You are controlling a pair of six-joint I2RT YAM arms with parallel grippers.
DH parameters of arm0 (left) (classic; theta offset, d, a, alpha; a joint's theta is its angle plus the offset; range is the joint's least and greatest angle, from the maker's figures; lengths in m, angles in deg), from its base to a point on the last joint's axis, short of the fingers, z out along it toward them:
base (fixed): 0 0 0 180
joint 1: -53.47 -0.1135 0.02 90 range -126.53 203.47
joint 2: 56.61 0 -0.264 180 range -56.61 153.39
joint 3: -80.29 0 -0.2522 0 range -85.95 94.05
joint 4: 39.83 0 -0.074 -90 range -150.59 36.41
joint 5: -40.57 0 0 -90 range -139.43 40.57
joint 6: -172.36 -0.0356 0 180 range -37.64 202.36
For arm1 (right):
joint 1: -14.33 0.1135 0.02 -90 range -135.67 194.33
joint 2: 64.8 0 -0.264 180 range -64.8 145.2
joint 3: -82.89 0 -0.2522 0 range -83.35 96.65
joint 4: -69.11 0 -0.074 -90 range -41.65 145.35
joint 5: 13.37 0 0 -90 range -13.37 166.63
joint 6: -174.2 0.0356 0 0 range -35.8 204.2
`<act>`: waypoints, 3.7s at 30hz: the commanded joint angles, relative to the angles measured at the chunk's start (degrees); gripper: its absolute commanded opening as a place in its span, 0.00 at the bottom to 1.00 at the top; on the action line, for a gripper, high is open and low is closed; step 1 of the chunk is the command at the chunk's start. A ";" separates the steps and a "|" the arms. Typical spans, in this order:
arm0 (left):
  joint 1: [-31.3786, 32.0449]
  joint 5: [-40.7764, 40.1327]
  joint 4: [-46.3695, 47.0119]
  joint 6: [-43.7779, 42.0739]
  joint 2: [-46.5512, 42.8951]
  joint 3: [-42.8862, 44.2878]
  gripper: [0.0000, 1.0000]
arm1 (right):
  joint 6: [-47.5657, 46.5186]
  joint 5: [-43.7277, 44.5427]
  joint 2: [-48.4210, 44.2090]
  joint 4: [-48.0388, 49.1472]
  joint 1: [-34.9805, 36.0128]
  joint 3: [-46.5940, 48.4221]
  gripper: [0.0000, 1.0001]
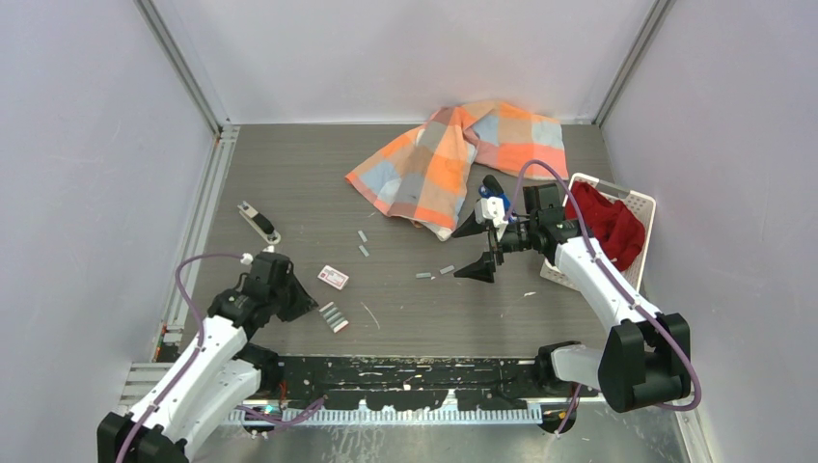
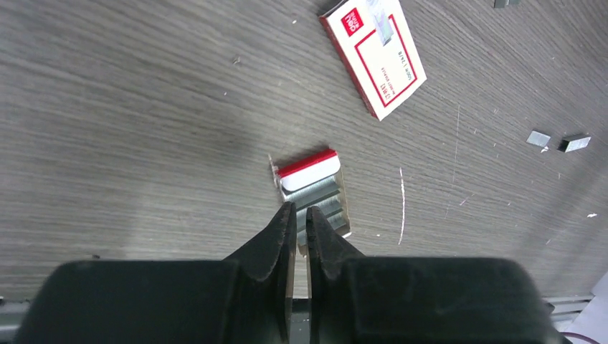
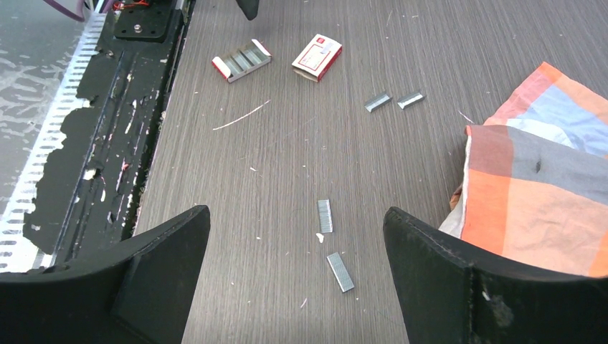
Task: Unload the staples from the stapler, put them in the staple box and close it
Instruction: Move the staple box to the center of the board.
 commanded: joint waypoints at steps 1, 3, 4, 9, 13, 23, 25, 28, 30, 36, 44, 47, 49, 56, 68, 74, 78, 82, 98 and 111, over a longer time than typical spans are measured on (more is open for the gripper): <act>0.24 0.29 -3.59 3.38 -3.27 -0.21 0.06 | -0.85 -1.92 -1.53 -0.13 -0.20 0.39 0.95; 0.18 3.08 -3.26 4.03 -4.01 -1.34 0.03 | -0.89 -1.94 -1.45 -0.11 -0.19 0.35 0.95; 0.23 3.26 -4.54 3.97 -3.82 -1.08 0.02 | -0.89 -2.08 -1.37 -0.10 -0.10 0.32 0.95; 0.29 3.69 -9.83 3.85 -2.12 1.48 0.00 | -0.96 -2.17 -1.57 -0.26 -0.09 0.43 0.95; 0.57 4.96 -9.00 4.79 -1.68 0.50 0.00 | -1.02 -2.28 -1.57 -0.28 -0.13 0.42 0.95; 6.16 7.58 0.66 7.82 6.89 -2.00 0.00 | -0.95 -2.29 -1.65 -0.36 -0.09 0.41 0.95; 8.23 7.05 2.31 8.60 8.99 -1.92 0.00 | -1.09 -2.27 -1.58 -0.36 -0.15 0.45 0.95; 10.27 6.31 4.32 8.95 12.04 -1.51 0.00 | -1.09 -2.28 -1.64 -0.38 -0.14 0.46 0.95; 11.83 5.93 6.35 9.64 13.84 -1.81 0.00 | -1.08 -2.28 -1.70 -0.43 -0.15 0.47 0.95; 15.51 5.95 12.49 10.56 19.48 -0.22 0.00 | -1.26 -2.28 -1.86 -0.52 -0.10 0.48 0.95; 16.69 8.60 14.34 5.99 24.13 4.84 0.01 | -1.54 -2.00 -2.28 -0.68 -0.19 0.48 0.95; 16.75 10.28 11.81 1.01 20.36 5.27 0.04 | -1.68 -1.97 -2.15 -0.78 -0.19 0.42 0.95; 16.76 9.88 9.79 -1.51 15.72 4.69 0.08 | -1.80 -1.94 -2.23 -0.80 -0.22 0.48 0.95; 16.54 5.04 6.15 -0.64 -1.73 -1.61 0.53 | -1.86 -2.19 -2.17 -0.98 -0.19 0.44 0.95; 16.39 -10.20 -8.82 6.26 4.24 3.13 0.65 | -1.94 -2.15 -2.39 -1.02 -0.11 0.47 0.95; 16.35 -10.67 -2.99 7.26 3.76 0.81 0.66 | -2.07 -2.15 -2.38 -1.07 -0.14 0.45 0.95; 15.98 -8.26 2.31 8.24 5.63 -1.30 0.65 | -2.21 -2.19 -2.37 -1.15 -0.16 0.45 0.95; 15.68 -7.71 5.06 8.38 8.07 -1.55 0.63 | -2.24 -2.24 -2.36 -1.24 -0.13 0.53 0.95; 15.64 1.35 17.78 5.27 21.38 0.07 0.41 | -2.68 -2.19 -2.39 -1.64 -0.18 0.52 0.95; 18.05 6.72 25.89 6.08 30.54 3.57 0.40 | 0.43 6.54 -1.24 7.18 9.59 -4.02 0.98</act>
